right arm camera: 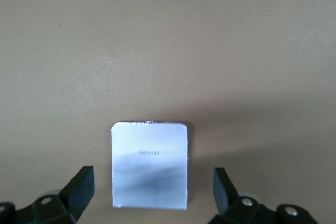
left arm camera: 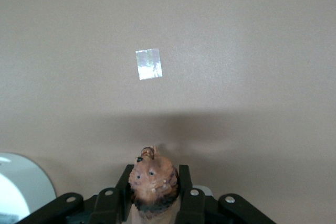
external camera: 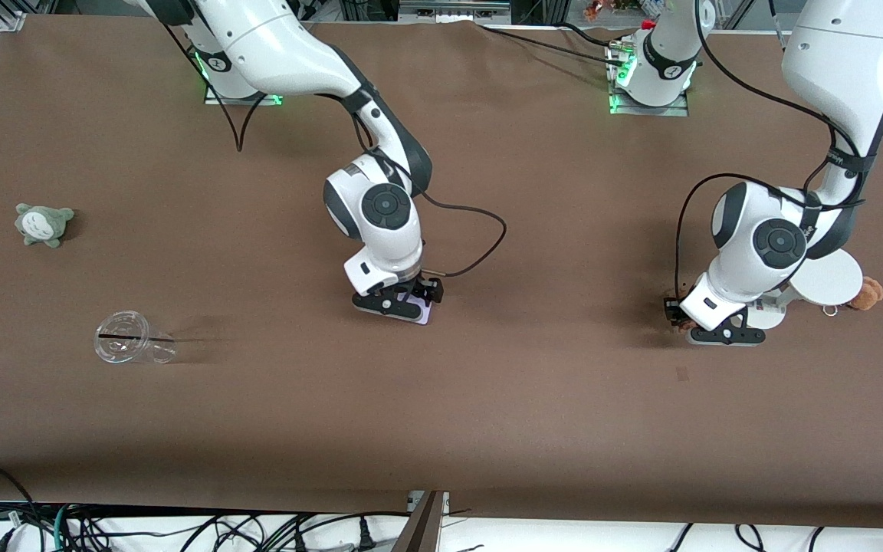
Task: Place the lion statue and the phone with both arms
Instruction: 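Grasp the white phone with the right gripper while the left gripper holds the lion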
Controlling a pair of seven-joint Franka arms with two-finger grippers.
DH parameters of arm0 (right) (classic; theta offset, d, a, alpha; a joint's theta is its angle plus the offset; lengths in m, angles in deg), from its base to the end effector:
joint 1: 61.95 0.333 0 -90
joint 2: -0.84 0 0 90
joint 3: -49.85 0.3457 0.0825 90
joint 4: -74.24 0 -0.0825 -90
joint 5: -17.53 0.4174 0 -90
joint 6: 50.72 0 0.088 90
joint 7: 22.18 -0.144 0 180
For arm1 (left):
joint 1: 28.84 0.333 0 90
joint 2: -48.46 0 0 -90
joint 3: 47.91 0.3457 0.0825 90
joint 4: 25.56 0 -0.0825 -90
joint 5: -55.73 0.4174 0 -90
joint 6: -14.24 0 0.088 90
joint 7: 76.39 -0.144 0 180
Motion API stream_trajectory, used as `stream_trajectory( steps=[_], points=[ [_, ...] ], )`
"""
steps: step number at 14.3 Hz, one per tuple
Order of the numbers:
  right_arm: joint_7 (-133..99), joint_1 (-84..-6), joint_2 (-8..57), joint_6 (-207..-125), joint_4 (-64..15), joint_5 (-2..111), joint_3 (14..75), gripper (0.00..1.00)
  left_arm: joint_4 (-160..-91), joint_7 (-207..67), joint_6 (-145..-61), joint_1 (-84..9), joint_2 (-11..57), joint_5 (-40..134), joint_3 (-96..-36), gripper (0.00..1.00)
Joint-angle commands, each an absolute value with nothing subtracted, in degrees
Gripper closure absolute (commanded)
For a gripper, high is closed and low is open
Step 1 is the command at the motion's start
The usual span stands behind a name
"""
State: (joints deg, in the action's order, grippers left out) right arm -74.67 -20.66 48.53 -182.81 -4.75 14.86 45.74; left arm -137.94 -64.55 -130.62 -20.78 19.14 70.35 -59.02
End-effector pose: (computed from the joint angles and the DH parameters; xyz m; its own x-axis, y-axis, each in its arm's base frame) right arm 0.6294 0.4884 0.1879 0.9693 -0.2095 0.1284 -0.2089 -0.9778 -0.0189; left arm 0.6614 -0.0304 0.1846 0.9966 -0.0249 0.0780 -0.0210 -0.9985 -0.0511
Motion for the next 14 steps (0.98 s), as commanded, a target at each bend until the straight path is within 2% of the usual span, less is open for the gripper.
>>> stream_trajectory(
  steps=[1, 10, 14],
  points=[
    [-75.8, -20.1, 51.5, -182.6, -0.7, 13.8, 45.1, 0.00, -133.2, -66.0, -131.0, -19.8, 15.2, 71.2, -59.2, 0.77],
    [-76.1, -19.6, 54.8, -184.7, 0.9, 13.8, 45.0, 0.00, -122.1, -65.7, -130.1, -20.1, 7.1, 71.3, -58.9, 0.77],
    [-76.0, -19.6, 55.3, -185.1, 0.8, 13.6, 45.0, 0.00, -120.8, -65.6, -129.6, -20.5, 5.9, 71.6, -58.6, 0.77]
  ],
)
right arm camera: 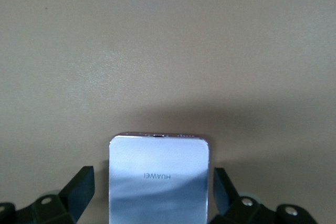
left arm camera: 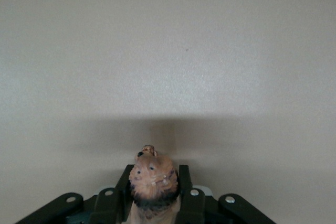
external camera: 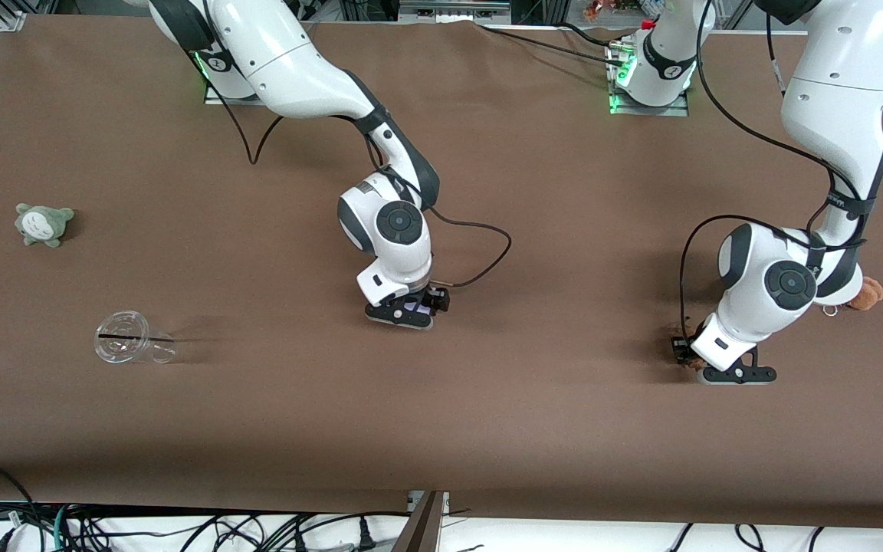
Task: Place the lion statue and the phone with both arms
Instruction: 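Grasp the white phone with the right gripper while the left gripper holds the lion, then lower the lion by the lamp while the right gripper carries the phone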
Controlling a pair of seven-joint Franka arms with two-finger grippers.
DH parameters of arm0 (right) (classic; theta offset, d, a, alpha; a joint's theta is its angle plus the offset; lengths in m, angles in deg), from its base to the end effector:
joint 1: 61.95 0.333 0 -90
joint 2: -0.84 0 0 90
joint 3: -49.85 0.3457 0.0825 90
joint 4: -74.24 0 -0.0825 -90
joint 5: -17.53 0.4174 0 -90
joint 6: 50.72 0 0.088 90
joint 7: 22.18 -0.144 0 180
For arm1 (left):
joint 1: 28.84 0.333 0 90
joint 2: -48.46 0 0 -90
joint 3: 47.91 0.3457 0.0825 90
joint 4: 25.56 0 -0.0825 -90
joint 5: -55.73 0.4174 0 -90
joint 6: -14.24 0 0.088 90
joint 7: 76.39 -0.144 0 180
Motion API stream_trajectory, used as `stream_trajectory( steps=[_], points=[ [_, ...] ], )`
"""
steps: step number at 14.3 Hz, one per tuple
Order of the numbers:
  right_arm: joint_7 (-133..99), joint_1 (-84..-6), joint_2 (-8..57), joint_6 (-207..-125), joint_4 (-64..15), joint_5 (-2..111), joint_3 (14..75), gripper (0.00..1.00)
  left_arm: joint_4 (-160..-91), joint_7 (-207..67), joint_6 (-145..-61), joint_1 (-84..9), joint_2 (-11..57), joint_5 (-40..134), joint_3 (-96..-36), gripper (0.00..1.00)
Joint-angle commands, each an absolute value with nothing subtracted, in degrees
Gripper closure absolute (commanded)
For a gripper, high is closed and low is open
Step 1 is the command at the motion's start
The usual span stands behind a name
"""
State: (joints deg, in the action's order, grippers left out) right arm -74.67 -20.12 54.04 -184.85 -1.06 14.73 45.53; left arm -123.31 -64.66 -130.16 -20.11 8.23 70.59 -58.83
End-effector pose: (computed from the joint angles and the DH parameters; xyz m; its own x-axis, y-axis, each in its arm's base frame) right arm 0.6329 0.4996 0.1457 0.9714 -0.1940 0.1369 -0.1936 -0.9809 -0.0167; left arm 0.7325 -0.0133 0.1633 0.9907 0.0150 0.1354 0.0188 -0.9995 -0.0269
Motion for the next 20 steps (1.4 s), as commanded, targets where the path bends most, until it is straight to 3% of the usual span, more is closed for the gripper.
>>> stream_trajectory(
  steps=[1, 4, 7, 9, 10, 12, 20],
  points=[
    [-76.0, -19.6, 55.6, -185.1, 0.8, 13.3, 45.0, 0.00, -120.8, -65.7, -129.6, -20.6, 5.8, 71.6, -58.5, 0.75],
    [-75.9, -19.5, 56.0, -185.1, 0.8, 13.2, 45.0, 0.00, -120.8, -65.7, -129.6, -20.4, 5.8, 72.8, -58.5, 0.54],
    [-75.6, -19.5, 56.8, -185.6, 0.8, 13.2, 45.0, 0.01, -120.8, -65.8, -129.6, -20.2, 5.9, 73.2, -58.5, 0.20],
    [-74.5, -19.4, 56.7, -186.0, 0.9, 12.2, 44.9, 0.39, -120.8, -65.8, -129.6, -20.1, 6.2, 73.2, -58.5, 0.07],
    [-74.2, -19.6, 56.3, -185.5, 0.9, 12.2, 44.9, 0.47, -120.8, -65.8, -129.5, -19.9, 6.3, 73.2, -58.5, 0.05],
    [-72.7, -20.3, 55.0, -184.7, 0.9, 12.3, 44.8, 0.50, -121.1, -66.6, -128.4, -19.7, 7.5, 73.3, -58.5, 0.03],
    [-44.1, -33.2, 45.2, -168.6, -0.4, 15.2, 44.7, 0.50, -121.6, -71.6, -110.9, -19.4, 19.2, 72.8, -58.9, 0.00]
  ],
)
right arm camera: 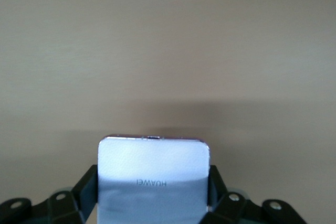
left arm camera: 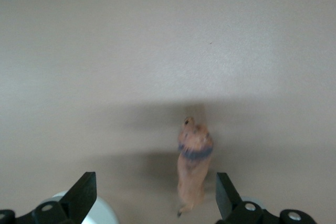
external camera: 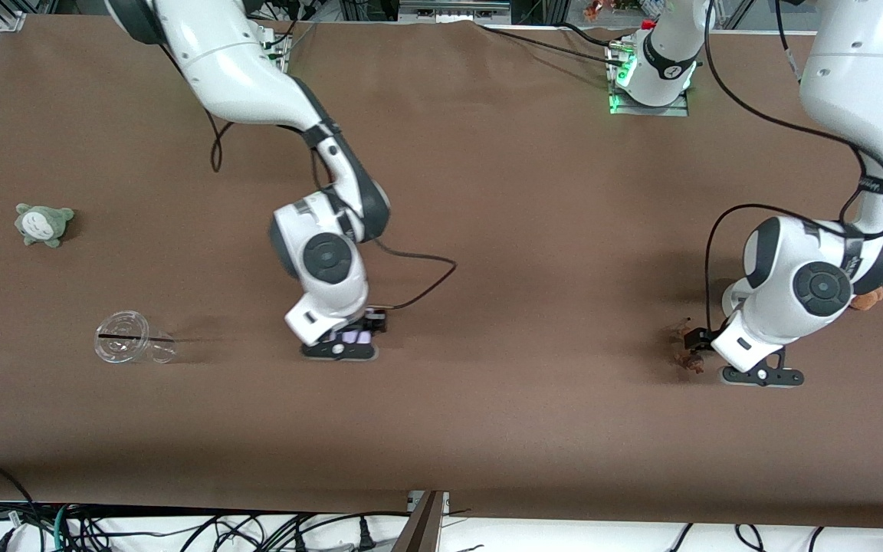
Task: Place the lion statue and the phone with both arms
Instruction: 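Lower the lion by the lamp while the right gripper carries the phone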
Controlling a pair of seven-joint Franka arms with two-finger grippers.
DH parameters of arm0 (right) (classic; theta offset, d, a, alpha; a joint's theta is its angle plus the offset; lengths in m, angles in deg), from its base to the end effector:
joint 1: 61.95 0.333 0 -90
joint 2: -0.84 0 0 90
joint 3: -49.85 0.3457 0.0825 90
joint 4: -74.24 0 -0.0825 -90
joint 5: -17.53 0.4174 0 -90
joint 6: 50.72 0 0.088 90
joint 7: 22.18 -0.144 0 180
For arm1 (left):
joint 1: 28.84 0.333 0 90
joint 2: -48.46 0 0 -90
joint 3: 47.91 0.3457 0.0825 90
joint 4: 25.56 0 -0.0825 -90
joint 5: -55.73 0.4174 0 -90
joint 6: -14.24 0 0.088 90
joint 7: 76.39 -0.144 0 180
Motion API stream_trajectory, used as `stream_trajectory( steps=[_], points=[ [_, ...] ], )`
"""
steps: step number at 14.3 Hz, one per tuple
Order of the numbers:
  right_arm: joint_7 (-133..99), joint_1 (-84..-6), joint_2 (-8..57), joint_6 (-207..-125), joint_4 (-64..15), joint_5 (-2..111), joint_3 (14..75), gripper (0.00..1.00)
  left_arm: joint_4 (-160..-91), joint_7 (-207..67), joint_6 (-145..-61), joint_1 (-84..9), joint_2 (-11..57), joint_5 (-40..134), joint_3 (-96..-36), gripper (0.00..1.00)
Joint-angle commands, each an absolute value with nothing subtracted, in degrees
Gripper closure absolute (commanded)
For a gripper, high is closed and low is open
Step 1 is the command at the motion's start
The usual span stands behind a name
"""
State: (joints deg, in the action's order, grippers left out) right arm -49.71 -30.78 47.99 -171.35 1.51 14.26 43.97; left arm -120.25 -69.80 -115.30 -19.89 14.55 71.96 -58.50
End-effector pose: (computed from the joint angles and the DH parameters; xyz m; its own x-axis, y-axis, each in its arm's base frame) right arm 0.7198 0.3557 0.2312 0.9973 0.0265 0.0688 0.0192 -0.9944 0.1044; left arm 0.7314 0.0077 0.2418 0.9975 -0.0609 0.0362 -0.0563 -0.9916 -0.1168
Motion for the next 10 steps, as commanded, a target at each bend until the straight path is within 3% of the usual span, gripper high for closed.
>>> stream_trajectory(
  steps=[1, 10],
  points=[
    [-40.1, -34.9, 44.2, -167.5, -1.3, 15.2, 44.6, 0.50, -121.5, -71.6, -108.7, -19.4, 21.1, 72.3, -59.1, 0.00],
    [-25.1, -47.0, 40.9, -167.9, -9.4, 15.3, 44.2, 0.50, -120.8, -81.5, -88.3, -15.7, 40.2, 62.9, -59.2, 0.00]
  ],
)
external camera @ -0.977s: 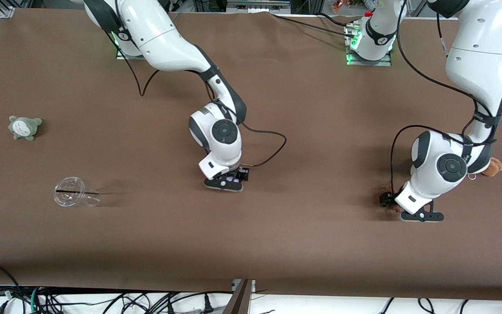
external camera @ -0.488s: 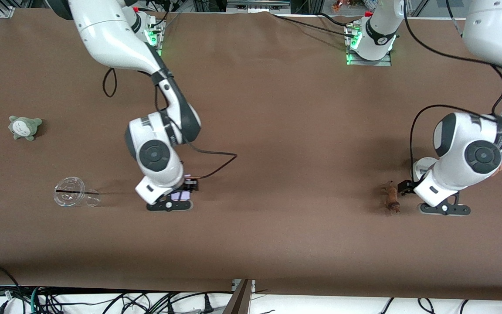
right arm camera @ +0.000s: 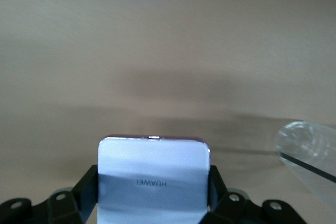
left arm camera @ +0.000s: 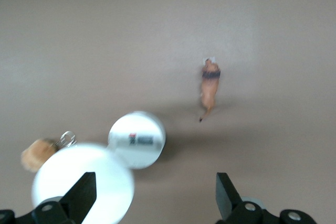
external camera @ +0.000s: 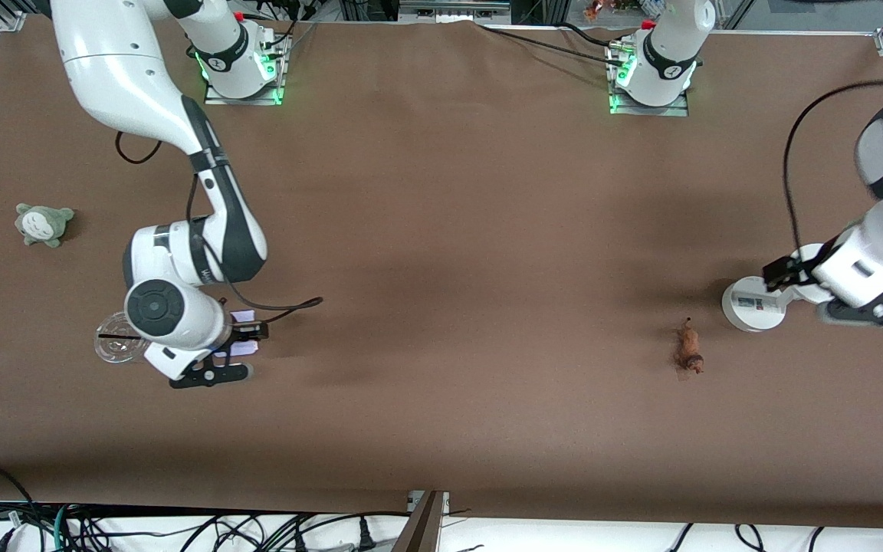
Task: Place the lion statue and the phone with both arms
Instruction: 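Lower the phone beside the glass cup while the left gripper withdraws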
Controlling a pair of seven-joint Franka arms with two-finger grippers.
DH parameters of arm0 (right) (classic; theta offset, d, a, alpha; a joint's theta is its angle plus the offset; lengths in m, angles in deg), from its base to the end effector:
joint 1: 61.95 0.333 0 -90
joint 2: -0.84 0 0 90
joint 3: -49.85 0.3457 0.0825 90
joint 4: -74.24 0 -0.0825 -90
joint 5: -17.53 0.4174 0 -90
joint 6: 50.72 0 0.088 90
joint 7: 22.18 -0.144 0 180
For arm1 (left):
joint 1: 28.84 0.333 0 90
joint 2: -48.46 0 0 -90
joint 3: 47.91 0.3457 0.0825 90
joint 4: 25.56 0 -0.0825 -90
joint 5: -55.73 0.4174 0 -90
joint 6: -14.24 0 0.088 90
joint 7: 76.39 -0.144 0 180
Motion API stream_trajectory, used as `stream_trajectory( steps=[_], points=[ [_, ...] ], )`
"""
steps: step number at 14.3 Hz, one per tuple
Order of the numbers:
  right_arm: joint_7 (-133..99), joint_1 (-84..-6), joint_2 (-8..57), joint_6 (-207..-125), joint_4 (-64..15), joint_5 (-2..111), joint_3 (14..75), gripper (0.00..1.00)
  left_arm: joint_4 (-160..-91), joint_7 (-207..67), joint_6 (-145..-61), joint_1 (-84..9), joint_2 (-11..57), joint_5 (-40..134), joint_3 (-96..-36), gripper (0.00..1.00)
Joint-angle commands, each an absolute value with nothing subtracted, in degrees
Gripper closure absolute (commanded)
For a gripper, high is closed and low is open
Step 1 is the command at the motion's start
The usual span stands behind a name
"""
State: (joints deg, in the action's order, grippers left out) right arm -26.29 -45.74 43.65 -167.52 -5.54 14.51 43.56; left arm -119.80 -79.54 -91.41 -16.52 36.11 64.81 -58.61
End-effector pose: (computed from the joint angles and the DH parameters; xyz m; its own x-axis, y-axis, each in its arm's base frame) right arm 0.7519 0.1412 0.2261 0.9851 0.1460 -0.0911 0.1568 -0.9796 0.1256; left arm 0.6625 0.0452 0.4705 0.9977 -0.0653 -0.0204 -0.0672 -0.9915 -0.1111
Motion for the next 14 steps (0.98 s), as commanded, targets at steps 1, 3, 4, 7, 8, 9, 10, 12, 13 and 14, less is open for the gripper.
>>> stream_trajectory(
  steps=[1, 3, 4, 7, 8, 9, 10, 12, 13, 14],
  points=[
    [-24.1, -48.0, 40.9, -168.3, -10.2, 15.3, 44.2, 0.50, -120.8, -81.5, -87.5, -15.7, 41.7, 62.5, -58.9, 0.00],
    [-21.2, -49.4, 41.0, -171.0, -12.3, 15.3, 44.2, 0.50, -120.8, -81.6, -85.5, -14.9, 44.1, 62.5, -58.8, 0.00],
    [-20.7, -49.9, 41.1, -172.9, -13.5, 15.3, 44.2, 0.50, -120.8, -82.2, -84.1, -14.8, 45.3, 62.8, -58.7, 0.00],
    [-19.0, -51.7, 41.6, -179.2, -17.0, 15.3, 44.3, 0.50, -120.8, -85.4, -81.6, -12.9, 47.5, 61.5, -58.7, 0.00],
    [-18.8, -51.8, 42.0, -180.7, -17.5, 15.3, 44.3, 0.50, -120.8, -85.4, -81.6, -12.8, 47.5, 60.5, -58.7, 0.00],
    [-18.8, -51.8, 42.2, -181.1, -17.6, 15.3, 44.3, 0.50, -120.8, -85.4, -81.5, -12.5, 47.8, 60.4, -58.6, 0.00],
    [-18.8, -52.0, 42.3, -181.1, -17.6, 15.3, 44.4, 0.50, -120.8, -85.4, -81.3, -12.2, 48.2, 60.3, -58.7, 0.00],
    [-18.8, -52.2, 42.4, -181.9, -17.6, 15.3, 44.5, 0.50, -120.8, -85.4, -81.3, -12.2, 48.3, 60.3, -59.2, 0.00],
    [-18.8, -52.1, 42.9, -182.5, -17.6, 15.3, 44.5, 0.50, -120.8, -85.2, -81.0, -12.2, 48.5, 60.3, -59.3, 0.00],
    [-18.8, -52.1, 43.1, -183.2, -17.6, 15.3, 44.6, 0.50, -120.8, -85.1, -80.4, -12.4, 48.7, 60.3, -59.6, 0.00]
  ],
)
